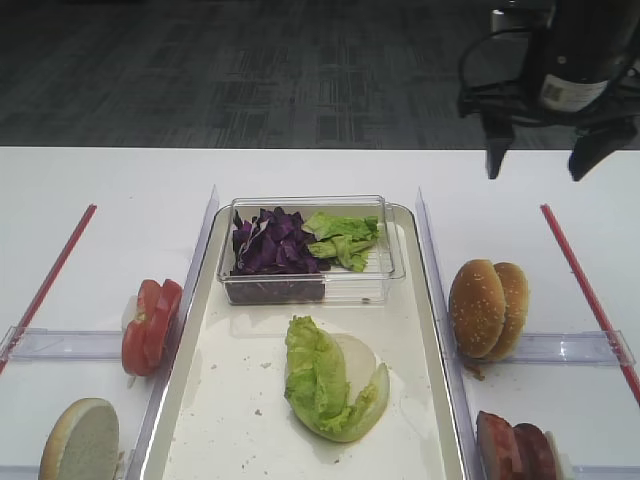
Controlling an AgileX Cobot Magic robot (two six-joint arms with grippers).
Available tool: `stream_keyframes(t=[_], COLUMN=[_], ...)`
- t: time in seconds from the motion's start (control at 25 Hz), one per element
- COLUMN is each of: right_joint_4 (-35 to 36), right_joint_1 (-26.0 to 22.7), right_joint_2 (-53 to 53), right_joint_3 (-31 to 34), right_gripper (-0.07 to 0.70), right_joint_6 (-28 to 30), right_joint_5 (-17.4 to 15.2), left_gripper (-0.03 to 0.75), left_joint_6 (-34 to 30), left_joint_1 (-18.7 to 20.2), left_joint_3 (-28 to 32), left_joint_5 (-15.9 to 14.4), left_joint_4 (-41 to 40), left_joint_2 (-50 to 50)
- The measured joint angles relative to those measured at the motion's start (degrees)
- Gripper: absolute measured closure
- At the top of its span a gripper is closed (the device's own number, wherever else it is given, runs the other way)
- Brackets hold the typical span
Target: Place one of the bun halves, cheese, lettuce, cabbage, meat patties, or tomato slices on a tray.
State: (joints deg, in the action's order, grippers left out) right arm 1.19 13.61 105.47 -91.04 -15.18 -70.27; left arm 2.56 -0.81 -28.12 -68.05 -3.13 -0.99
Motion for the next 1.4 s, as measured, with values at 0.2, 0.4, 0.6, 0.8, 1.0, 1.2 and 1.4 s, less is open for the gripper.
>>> stream_keyframes(t=[0.2, 0.4, 0.6, 0.8, 1.0, 1.2, 1.4], right_joint_4=[0.00, -0.64, -0.55, 2.36, 5.01, 5.13, 5.13], right_joint_1=[-8.37, -13.35, -14.67, -14.67, -14.67, -14.67, -14.67], right_joint_2=[0.00, 0.00, 0.00, 0.00, 0.00, 0.00, 0.00], right_joint_3=[0.00, 0.00, 0.00, 0.00, 0.00, 0.00, 0.00], right_gripper=[0.038, 0.038, 0.002, -0.026, -0.029, -0.029, -0.032], right_joint_6=[4.04, 7.04, 8.29, 10.08, 12.63, 13.84, 15.18], right_joint_5=[0.00, -0.13, -0.16, -0.16, -0.16, -0.16, -0.16], left_gripper=[0.044, 0.044, 0.044, 0.044, 0.044, 0.044, 0.044], left_joint_6=[0.00, 0.00, 0.00, 0.00, 0.00, 0.00, 0.00], left_joint_1=[0.00, 0.00, 0.00, 0.00, 0.00, 0.00, 0.00], left_joint_3=[0.00, 0.00, 0.00, 0.00, 0.00, 0.00, 0.00], left_joint_5=[0.00, 0.00, 0.00, 0.00, 0.00, 0.00, 0.00], left_joint_4=[0.00, 0.00, 0.00, 0.00, 0.00, 0.00, 0.00], left_joint_2=[0.00, 0.00, 0.00, 0.00, 0.00, 0.00, 0.00])
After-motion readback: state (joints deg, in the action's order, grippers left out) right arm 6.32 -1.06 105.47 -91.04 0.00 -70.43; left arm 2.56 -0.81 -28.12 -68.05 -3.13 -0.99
